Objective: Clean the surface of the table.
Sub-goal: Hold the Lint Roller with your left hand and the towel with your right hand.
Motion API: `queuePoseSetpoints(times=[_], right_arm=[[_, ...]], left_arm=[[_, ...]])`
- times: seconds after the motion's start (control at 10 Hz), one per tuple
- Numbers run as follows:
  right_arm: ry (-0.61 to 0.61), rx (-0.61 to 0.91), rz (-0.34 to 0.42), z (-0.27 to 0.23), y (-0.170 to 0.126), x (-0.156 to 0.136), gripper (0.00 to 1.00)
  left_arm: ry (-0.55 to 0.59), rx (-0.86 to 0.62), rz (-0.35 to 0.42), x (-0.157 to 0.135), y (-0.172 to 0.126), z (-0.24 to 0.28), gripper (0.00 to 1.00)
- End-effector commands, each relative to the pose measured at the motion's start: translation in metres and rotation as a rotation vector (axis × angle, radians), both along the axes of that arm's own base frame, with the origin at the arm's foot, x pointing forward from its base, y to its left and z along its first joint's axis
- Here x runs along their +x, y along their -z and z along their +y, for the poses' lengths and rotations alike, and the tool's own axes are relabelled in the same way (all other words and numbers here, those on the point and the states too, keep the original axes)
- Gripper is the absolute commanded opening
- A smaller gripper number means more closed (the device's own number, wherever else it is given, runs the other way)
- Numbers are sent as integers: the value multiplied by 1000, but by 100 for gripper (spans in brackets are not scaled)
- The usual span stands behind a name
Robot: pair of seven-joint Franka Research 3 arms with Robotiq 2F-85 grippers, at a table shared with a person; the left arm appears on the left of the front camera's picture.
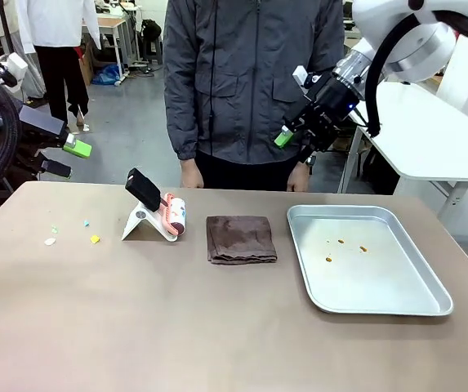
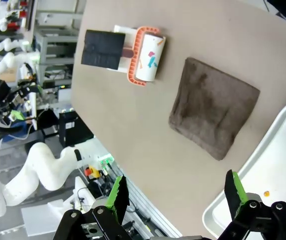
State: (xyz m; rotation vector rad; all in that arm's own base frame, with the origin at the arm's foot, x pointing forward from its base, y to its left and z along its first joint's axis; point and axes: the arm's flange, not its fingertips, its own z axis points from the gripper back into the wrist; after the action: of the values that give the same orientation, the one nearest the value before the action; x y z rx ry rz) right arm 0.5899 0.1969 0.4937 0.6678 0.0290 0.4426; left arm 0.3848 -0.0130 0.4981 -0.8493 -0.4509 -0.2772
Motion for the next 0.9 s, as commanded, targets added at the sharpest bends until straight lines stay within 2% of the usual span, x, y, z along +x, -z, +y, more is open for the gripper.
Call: queuePoseSetpoints(times=[0.0,0.4,0.5,0.6,0.8], right_arm=[[-5,10,-6,-3,3,-8,100],[0,-1,2,0,1,0,100],[-17,-16,-24,8,3,-10,100],[-18,-57,-36,19,17,-28,100],[-7,-103,-69,37,38,-69,100]], left_arm=[[-5,11,1,-1,1,0,100],[0,0,0,0,0,0,100],[-16,-16,-14,-3,0,-4,100],[-50,11,13,0,9,-9,100],[-60,36,73,23,17,-10,100]])
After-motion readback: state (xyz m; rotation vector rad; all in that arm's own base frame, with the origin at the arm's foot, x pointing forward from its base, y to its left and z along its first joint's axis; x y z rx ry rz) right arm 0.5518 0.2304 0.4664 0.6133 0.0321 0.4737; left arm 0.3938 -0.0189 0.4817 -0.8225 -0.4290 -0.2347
